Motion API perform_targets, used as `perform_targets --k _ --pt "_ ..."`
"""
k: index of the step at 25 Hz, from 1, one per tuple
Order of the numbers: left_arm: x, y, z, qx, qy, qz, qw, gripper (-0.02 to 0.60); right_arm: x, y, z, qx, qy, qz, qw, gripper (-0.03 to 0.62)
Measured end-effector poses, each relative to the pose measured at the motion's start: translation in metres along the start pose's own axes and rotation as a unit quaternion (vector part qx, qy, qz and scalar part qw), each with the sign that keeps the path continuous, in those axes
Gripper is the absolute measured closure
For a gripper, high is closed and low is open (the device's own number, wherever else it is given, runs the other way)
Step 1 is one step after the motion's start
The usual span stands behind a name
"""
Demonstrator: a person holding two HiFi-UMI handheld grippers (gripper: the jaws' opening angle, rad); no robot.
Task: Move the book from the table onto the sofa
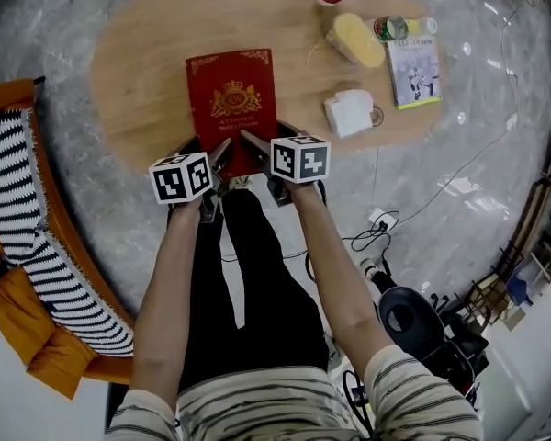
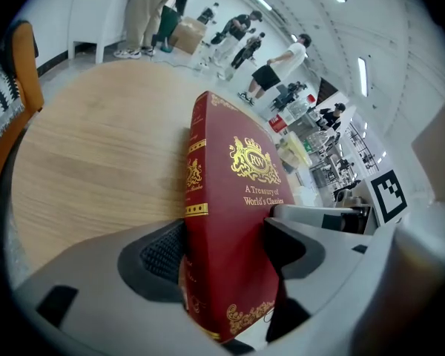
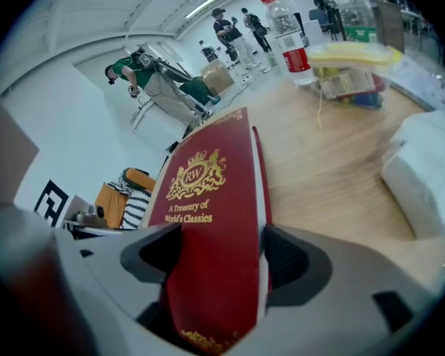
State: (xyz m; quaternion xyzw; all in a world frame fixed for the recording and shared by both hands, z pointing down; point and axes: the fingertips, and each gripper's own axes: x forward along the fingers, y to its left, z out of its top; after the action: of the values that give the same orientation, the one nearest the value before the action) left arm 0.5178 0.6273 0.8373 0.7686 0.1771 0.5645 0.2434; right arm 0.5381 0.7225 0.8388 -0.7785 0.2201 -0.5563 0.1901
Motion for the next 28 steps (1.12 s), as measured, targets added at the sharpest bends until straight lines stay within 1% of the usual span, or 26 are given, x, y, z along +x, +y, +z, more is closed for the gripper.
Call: perform_targets --k 4,8,12,18,20,24,28 --pt "-0.024 -0.011 0.002 0.010 -0.006 0.002 0.9999 0.252 -0.018 0.018 0.001 0.000 -0.007 0.004 1.000 0.232" --pt "-0.058 -0.027 0.008 0.011 -0.024 -0.003 0.9996 0.252 -0.046 0.045 0.011 -0.019 -0.011 0.003 1.000 0.232" --pt "-0.099 -0.050 0.018 0.013 -0.042 -0.009 0.9990 0.253 -0.082 0.076 0.025 -0.034 -0.023 0.000 0.999 0.232" --pt "-0.172 -0.088 0.025 0.032 -0.048 -0.005 0.9983 0.253 -0.143 0.129 0.032 -0.029 -0.032 0.005 0.999 0.232" --pt "-0.195 -0.100 0.025 0.028 -0.053 -0.006 0.9982 0.253 -0.162 0.147 0.034 -0.034 -0.031 0.003 0.999 0.232" --pt "-0.238 -0.120 0.033 0.016 -0.077 -0.010 0.9969 0.253 -0.196 0.181 0.048 -0.058 -0.034 0.003 0.998 0.232" --pt "-0.274 -0.136 0.041 0.020 -0.089 -0.007 0.9958 0.253 -0.223 0.210 0.057 -0.073 -0.037 0.006 0.997 0.232"
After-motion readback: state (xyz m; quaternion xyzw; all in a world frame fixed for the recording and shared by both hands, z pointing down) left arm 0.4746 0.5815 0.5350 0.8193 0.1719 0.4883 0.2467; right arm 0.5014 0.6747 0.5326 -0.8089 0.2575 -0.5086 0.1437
